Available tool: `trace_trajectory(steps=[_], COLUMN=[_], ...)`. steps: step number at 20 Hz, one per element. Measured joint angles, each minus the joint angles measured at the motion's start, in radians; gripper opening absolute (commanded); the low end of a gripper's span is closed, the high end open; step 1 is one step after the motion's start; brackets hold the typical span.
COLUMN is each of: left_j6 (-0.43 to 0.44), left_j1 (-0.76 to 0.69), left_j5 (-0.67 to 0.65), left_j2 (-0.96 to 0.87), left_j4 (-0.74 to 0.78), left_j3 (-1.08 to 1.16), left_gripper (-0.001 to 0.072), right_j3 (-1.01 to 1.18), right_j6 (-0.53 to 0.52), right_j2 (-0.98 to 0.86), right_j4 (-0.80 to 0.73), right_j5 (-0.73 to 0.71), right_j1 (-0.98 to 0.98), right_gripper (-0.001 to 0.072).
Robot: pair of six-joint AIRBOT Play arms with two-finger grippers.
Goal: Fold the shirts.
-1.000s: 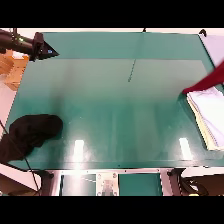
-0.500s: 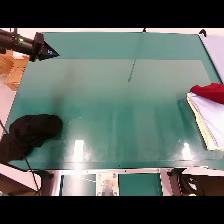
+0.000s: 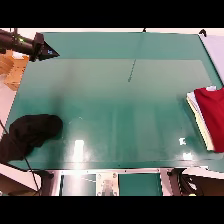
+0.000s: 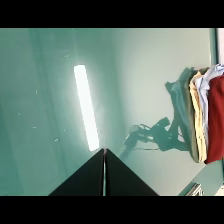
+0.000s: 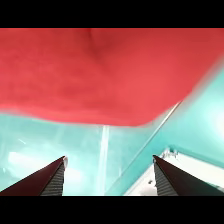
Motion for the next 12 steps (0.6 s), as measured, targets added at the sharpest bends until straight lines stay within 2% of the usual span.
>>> trace_trajectory(steps=[2, 3, 4, 5, 7, 12], left_j6=[0.002, 0.002, 0.002, 0.002, 0.002, -0.01], left_j1=[0.0, 0.0, 0.0, 0.0, 0.0, -0.057], left_j5=[0.0, 0.0, 0.0, 0.0, -0.006, -0.057], left_j2=[0.0, 0.0, 0.0, 0.0, 0.001, 0.063], left_j4=[0.0, 0.0, 0.0, 0.0, 0.0, 0.076], left_j3=[0.0, 0.0, 0.0, 0.0, 0.0, -0.04], left_gripper=[0.003, 0.003, 0.0029, 0.0028, 0.0028, 0.0028], right_j3=[-0.017, 0.0, 0.027, 0.068, 0.159, 0.267], right_j6=[0.012, 0.019, 0.024, 0.027, 0.02, -0.017], right_j2=[0.0, 0.0, 0.0, 0.0, 0.0, 0.037], right_j4=[-0.024, -0.018, -0.002, 0.034, 0.13, 0.301], right_j5=[-0.004, -0.006, -0.006, -0.014, -0.043, -0.15], right_j1=[-0.001, 0.002, 0.008, 0.021, 0.064, 0.304], right_gripper=[0.0584, 0.0506, 0.0278, 0.0111, 0.0019, 0.0016])
